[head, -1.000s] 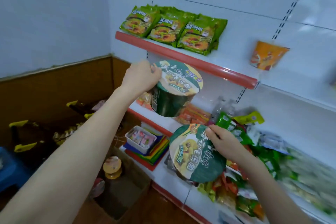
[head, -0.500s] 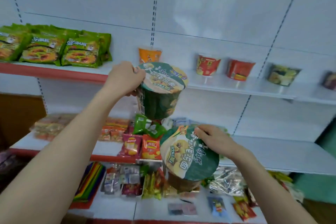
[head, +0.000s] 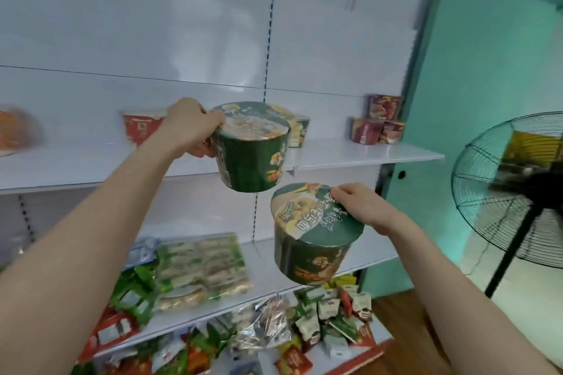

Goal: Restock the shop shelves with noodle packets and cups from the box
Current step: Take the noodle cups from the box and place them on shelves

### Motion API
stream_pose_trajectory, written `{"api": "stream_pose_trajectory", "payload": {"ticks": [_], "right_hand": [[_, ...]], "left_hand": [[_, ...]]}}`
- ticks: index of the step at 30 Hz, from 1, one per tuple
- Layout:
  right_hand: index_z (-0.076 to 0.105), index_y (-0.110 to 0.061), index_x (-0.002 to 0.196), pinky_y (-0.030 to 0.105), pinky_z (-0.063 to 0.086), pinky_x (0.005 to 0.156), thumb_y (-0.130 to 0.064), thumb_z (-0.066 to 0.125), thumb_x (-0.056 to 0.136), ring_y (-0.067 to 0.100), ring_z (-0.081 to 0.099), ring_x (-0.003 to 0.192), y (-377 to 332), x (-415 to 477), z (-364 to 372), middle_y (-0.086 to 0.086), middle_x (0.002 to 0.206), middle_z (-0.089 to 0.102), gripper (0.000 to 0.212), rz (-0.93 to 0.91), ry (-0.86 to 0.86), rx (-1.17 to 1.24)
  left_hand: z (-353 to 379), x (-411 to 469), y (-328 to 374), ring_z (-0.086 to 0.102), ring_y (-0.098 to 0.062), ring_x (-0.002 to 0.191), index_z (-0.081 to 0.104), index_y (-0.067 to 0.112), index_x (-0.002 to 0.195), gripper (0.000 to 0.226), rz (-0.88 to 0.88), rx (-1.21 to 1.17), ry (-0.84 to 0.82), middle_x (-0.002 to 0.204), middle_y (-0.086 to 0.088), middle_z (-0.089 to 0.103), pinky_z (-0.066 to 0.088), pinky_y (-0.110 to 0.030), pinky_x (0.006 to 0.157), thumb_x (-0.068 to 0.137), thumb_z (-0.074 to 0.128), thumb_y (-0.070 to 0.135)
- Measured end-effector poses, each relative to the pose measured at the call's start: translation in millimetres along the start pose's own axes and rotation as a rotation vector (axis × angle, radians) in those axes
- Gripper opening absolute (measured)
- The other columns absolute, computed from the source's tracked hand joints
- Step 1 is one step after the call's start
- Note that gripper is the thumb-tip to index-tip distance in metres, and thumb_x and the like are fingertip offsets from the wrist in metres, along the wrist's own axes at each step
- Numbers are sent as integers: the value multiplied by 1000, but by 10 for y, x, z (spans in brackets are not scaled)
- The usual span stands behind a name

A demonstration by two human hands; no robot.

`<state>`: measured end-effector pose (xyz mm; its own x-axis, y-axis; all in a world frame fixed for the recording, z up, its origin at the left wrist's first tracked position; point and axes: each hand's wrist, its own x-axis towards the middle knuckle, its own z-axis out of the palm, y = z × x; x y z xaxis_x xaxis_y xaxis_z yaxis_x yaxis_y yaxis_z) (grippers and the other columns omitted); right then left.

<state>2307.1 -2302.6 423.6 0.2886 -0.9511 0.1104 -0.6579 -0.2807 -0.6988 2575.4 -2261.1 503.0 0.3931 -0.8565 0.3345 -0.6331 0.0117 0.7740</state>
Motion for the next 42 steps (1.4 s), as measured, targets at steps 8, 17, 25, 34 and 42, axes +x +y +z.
{"api": "stream_pose_trajectory", "payload": {"ticks": [8, 17, 25, 34, 42], "right_hand": [[53, -12, 74, 19, 41, 46, -26, 36, 98, 10, 56, 60, 533, 866, -703, 2, 71, 58, 33, 92, 117, 43], [47, -14, 66, 16, 37, 38, -25, 39, 98, 9, 52, 48, 692, 2357, -1210, 1, 62, 53, 35, 104, 179, -1], [54, -5, 102, 23, 50, 39, -24, 39, 96, 20, 60, 62, 881, 3488, -1424, 8, 84, 62, 25, 144, 140, 56], [48, -2, 85, 34, 55, 46, -18, 43, 93, 36, 65, 71, 1295, 4716, -1464, 22, 90, 62, 19, 181, 51, 55], [58, 7, 96, 40, 58, 58, -15, 43, 92, 41, 68, 80, 1426, 5680, -1341, 29, 96, 65, 26, 172, -66, 103]], "left_hand": [[906, 1013, 642, 64, -17, 40, 57, -2, 84, 23, 82, -25, -84, 72, -22, 66, 53, -25, 46, 87, 53, 20], [1301, 2531, 1116, 64, -19, 40, 53, -3, 73, 21, 168, -12, -37, 70, -24, 65, 57, -30, 52, 85, 52, 14], [1660, 3319, 1314, 69, -23, 51, 57, -4, 77, 19, 149, 3, -26, 69, -24, 67, 58, -30, 50, 82, 50, 13], [2071, 3851, 1338, 70, -24, 58, 62, -8, 75, 23, 82, 54, -17, 67, -21, 69, 56, -26, 50, 82, 51, 12], [2410, 4270, 1290, 67, -22, 47, 59, -5, 73, 24, -12, 124, 44, 67, -20, 68, 57, -28, 49, 86, 51, 14]]}}
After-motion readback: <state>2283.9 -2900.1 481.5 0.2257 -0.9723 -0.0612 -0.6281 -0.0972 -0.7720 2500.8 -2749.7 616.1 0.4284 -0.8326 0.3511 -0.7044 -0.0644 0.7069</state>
